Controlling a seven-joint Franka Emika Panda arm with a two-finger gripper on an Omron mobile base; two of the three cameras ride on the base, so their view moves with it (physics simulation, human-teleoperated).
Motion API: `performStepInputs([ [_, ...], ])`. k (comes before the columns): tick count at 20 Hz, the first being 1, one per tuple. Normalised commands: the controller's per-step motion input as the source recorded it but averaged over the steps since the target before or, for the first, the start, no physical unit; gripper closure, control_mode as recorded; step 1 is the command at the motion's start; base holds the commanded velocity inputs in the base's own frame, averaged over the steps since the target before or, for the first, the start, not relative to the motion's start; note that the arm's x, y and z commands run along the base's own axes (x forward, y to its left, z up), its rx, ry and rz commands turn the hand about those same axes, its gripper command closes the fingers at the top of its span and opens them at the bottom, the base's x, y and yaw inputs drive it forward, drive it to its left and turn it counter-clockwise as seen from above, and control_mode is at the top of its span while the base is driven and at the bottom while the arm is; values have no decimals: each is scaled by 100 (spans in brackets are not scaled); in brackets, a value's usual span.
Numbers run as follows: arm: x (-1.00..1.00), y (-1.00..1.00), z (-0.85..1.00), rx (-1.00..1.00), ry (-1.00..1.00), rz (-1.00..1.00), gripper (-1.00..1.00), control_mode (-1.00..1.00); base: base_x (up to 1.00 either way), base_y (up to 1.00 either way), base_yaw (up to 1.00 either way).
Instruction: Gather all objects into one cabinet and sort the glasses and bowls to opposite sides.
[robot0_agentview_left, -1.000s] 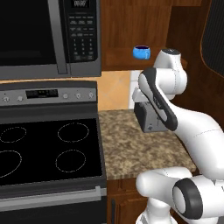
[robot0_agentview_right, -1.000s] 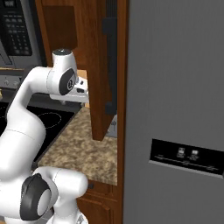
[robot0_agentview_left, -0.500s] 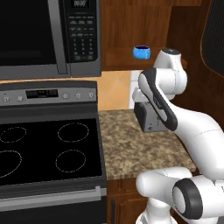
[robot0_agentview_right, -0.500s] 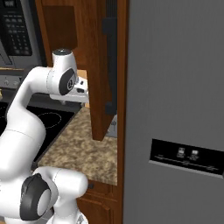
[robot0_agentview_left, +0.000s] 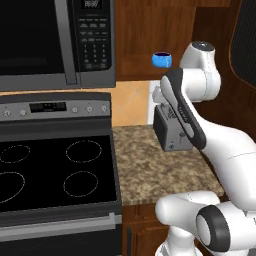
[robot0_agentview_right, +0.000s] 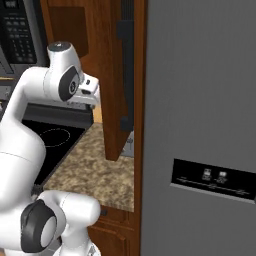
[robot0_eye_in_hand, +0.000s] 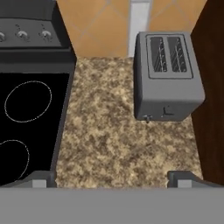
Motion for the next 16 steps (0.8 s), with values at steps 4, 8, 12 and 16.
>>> performStepInputs([
  [4,-2,0,68,-1,-3,-1,-100,-100,0,0,0],
  [8,0,-2,60,-4,-4,0,-100,-100,0,0,0],
  [12,0,-14,25,-13,-11,2,-100,-100,0,0,0],
  [16,1,-16,24,-13,-13,8,-100,-100,0,0,0],
])
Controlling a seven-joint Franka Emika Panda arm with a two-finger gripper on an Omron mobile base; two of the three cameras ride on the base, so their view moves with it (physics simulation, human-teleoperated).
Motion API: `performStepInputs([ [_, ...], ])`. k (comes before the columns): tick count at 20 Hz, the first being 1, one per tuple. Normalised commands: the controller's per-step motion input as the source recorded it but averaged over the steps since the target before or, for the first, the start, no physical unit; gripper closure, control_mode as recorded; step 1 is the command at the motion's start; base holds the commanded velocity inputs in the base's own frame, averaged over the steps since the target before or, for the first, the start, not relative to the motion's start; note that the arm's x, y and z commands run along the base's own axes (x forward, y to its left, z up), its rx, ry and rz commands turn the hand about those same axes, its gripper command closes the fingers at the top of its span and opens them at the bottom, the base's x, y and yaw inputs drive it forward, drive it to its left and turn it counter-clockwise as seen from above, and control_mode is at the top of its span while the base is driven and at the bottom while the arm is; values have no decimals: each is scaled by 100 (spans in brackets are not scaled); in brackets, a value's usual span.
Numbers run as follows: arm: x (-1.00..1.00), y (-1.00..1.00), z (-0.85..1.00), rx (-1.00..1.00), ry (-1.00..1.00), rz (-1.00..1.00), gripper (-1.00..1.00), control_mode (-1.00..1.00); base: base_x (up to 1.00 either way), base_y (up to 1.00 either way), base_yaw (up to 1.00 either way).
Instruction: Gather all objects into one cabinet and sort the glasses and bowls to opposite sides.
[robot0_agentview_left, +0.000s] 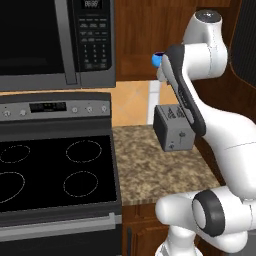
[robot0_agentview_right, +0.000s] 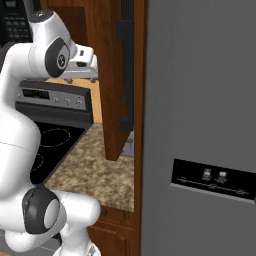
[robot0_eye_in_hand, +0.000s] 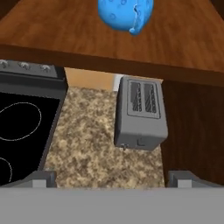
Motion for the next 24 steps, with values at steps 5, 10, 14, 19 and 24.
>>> performStepInputs([
  [5,34,-11,25,-8,-14,12,-100,-100,0,0,0],
  [10,58,-17,0,-7,-17,18,-100,-100,0,0,0],
  [14,43,-19,0,-1,-5,17,-100,-100,0,0,0],
  [19,56,-12,4,0,-1,11,-100,-100,0,0,0],
  [24,54,0,33,0,-1,0,-100,-100,0,0,0],
])
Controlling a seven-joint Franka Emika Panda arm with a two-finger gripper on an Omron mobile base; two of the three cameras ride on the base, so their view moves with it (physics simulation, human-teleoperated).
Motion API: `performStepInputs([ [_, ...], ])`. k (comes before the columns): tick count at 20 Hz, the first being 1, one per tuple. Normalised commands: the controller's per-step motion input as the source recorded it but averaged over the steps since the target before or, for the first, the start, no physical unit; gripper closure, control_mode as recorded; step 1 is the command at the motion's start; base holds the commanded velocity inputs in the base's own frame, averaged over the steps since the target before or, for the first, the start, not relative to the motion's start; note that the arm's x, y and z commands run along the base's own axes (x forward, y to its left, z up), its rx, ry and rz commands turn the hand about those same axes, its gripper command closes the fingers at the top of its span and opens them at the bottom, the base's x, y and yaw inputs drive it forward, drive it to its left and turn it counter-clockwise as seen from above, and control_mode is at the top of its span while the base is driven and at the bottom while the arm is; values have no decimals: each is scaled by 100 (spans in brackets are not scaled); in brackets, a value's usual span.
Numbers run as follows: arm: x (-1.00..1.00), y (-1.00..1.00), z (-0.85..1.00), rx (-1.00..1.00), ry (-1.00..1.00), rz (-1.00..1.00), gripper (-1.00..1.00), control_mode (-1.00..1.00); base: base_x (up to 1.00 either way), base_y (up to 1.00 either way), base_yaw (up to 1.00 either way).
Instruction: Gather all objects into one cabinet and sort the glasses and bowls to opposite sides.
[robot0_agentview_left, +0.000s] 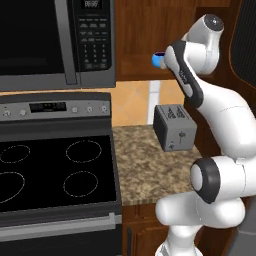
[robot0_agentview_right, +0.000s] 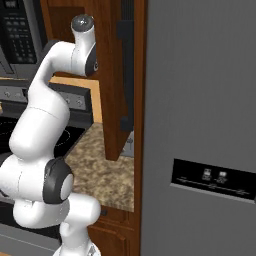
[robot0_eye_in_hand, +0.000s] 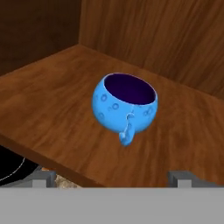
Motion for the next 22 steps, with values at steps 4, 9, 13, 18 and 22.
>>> performStepInputs([
  [4,33,0,15,0,0,0,-100,-100,0,0,0],
  [9,26,0,-2,0,0,-2,-100,-100,0,0,0],
  [13,31,1,-17,0,0,-5,-100,-100,0,0,0],
  [18,17,0,-16,0,0,-4,-100,-100,0,0,0],
  [22,16,0,-6,0,0,-2,-100,-100,0,0,0],
])
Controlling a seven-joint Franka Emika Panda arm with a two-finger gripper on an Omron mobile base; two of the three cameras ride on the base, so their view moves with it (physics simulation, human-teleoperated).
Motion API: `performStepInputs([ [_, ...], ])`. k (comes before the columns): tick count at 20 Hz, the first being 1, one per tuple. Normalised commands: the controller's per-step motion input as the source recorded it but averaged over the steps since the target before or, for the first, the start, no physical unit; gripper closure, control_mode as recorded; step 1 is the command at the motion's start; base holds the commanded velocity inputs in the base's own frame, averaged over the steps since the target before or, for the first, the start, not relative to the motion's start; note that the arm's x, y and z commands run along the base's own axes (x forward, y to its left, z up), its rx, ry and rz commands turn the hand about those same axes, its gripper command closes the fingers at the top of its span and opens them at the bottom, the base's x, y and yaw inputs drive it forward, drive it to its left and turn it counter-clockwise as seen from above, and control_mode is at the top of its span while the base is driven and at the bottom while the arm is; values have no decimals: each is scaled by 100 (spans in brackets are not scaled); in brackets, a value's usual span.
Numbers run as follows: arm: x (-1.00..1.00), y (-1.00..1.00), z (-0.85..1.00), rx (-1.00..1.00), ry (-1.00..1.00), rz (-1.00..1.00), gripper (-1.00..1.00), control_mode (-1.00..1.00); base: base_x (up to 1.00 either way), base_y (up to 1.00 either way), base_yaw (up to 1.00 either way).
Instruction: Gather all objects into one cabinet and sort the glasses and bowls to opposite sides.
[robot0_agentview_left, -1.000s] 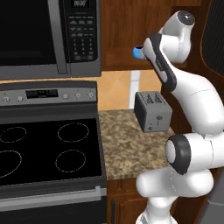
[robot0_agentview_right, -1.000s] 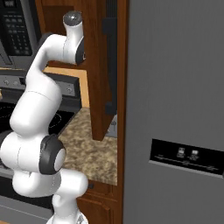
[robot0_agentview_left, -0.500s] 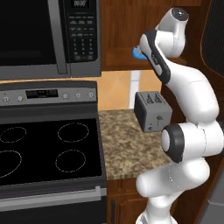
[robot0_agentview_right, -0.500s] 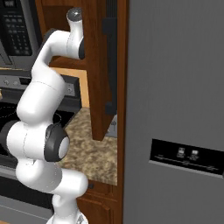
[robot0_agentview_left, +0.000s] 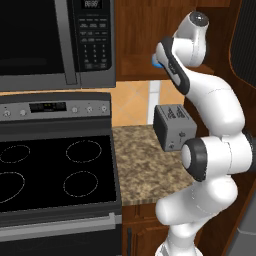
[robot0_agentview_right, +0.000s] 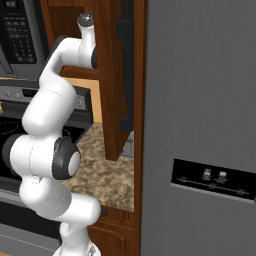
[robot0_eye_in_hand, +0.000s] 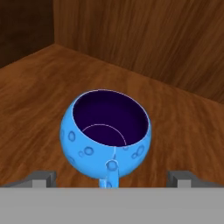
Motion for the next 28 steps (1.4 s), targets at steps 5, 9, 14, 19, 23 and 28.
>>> performStepInputs([
  [5,16,0,-9,0,0,-1,-100,-100,0,0,0],
  [9,3,0,-1,0,0,-1,-100,-100,0,0,0],
  [14,1,0,-3,0,0,-1,-100,-100,0,0,0],
  [19,-3,0,-8,0,0,-6,-100,-100,0,0,0],
  [23,-5,0,-10,0,0,-13,-100,-100,0,0,0],
  [28,-1,0,-11,0,0,-10,-100,-100,0,0,0],
])
